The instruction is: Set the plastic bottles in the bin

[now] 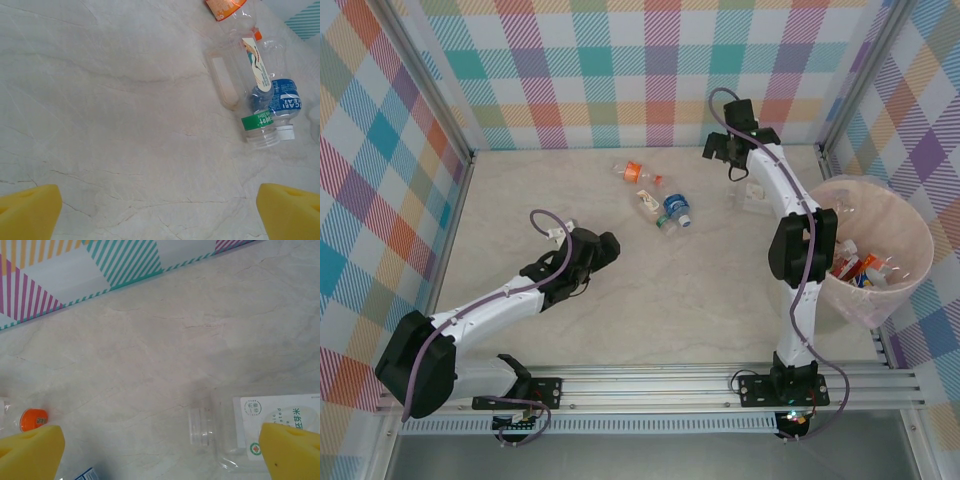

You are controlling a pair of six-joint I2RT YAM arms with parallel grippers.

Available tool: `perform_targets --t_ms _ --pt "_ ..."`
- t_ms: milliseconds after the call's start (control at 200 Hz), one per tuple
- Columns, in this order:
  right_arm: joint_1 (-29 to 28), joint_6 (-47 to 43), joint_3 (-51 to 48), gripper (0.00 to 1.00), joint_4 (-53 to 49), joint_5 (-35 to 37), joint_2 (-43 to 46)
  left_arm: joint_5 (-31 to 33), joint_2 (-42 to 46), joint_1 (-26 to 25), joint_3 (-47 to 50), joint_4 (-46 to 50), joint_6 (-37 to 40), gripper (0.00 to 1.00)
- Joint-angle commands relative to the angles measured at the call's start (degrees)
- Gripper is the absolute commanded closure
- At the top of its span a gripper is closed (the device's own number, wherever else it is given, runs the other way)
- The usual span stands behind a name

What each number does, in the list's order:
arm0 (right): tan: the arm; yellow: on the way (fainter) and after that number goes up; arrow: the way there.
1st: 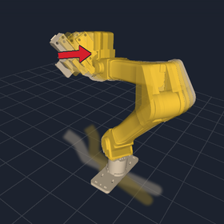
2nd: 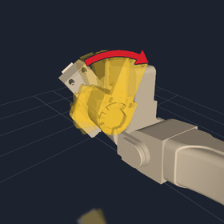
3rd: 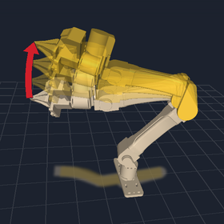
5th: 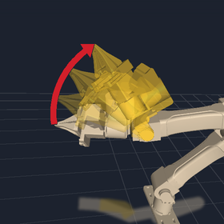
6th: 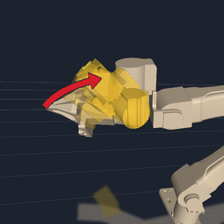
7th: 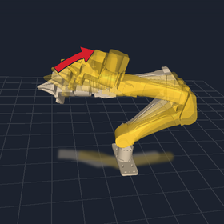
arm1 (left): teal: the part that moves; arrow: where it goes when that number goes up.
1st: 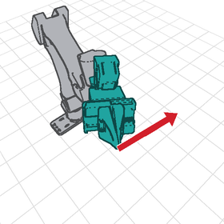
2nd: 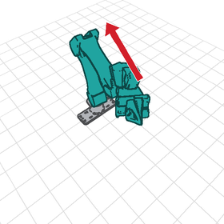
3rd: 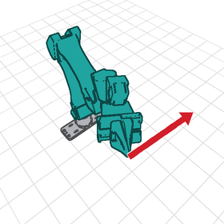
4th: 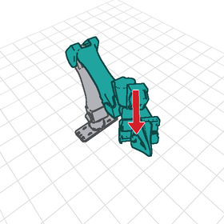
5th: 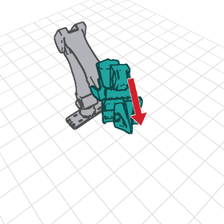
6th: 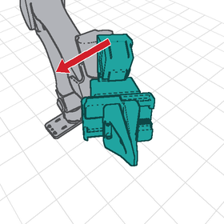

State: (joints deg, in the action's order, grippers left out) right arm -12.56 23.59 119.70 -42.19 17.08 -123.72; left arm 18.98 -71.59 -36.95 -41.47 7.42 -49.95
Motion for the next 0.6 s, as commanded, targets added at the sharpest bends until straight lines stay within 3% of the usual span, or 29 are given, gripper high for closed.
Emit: perform_targets --t_ms 0,300,440,595 --pt "0.71 0.84 0.38 0.0 -1.52 -1.57 -7.28 0.45 0.32 0.6 0.4 0.75 -0.38 0.0" --pt "0.38 -2.55 -2.98 0.0 2.29 -8.89 -2.95 -0.1 -0.73 0.83 -0.08 0.67 -0.46 0.0" --pt "-3.69 -7.3 -4.31 0.0 4.15 -7.92 2.4 -0.33 -0.97 0.83 -0.1 0.47 -0.69 0.0" --pt "-6.79 -5.05 -7.01 0.0 5.02 -10.75 3.7 -0.99 -1.48 0.83 -0.1 0.06 -0.94 0.0"
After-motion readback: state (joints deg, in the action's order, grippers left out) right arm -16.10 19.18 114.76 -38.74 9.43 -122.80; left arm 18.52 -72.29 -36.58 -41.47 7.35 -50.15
